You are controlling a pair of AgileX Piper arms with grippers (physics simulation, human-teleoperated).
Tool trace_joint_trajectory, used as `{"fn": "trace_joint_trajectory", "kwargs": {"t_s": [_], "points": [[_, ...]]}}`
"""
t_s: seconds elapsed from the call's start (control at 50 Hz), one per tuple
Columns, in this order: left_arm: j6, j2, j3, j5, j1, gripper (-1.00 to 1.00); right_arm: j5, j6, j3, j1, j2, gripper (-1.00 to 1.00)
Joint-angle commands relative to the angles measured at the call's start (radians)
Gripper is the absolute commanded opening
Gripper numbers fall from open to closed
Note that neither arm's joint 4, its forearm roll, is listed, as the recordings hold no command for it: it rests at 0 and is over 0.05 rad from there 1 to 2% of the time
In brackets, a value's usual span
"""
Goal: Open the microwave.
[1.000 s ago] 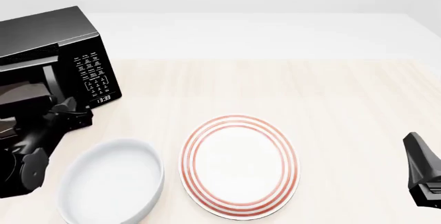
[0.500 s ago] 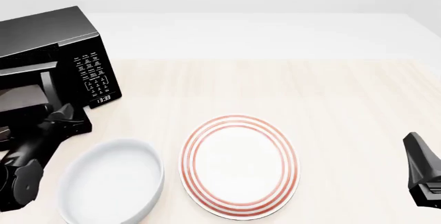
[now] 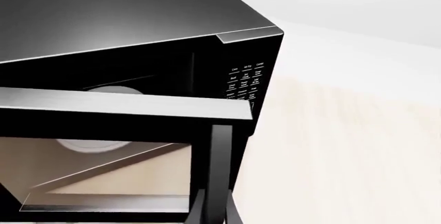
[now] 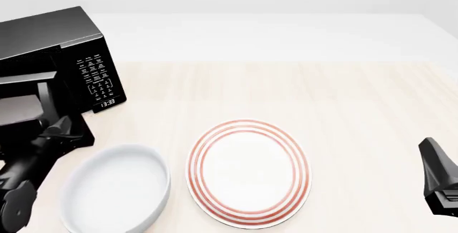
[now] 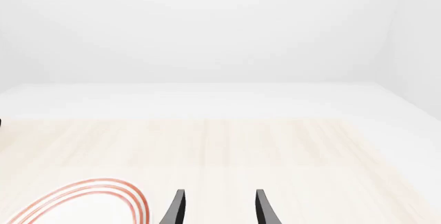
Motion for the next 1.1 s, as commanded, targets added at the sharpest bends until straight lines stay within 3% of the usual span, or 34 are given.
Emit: {"fn": "trace_joint_trajectory", "kwargs": {"t_s": [0.02,1.08,1.1], "points": [[-0.021,-0.068,-0.026,-0.040,-0.082,-1.00,0.000,0.000,0.000,0.000,0.000,1.00],[-0.045,-0.101,0.000,-0.040,-0.070,-1.00,0.000,0.000,0.000,0.000,0.000,1.00],[-0.043,-0.102,0.001,-0.039,-0.069,1.00,0.000,0.000,0.000,0.000,0.000,1.00]]}}
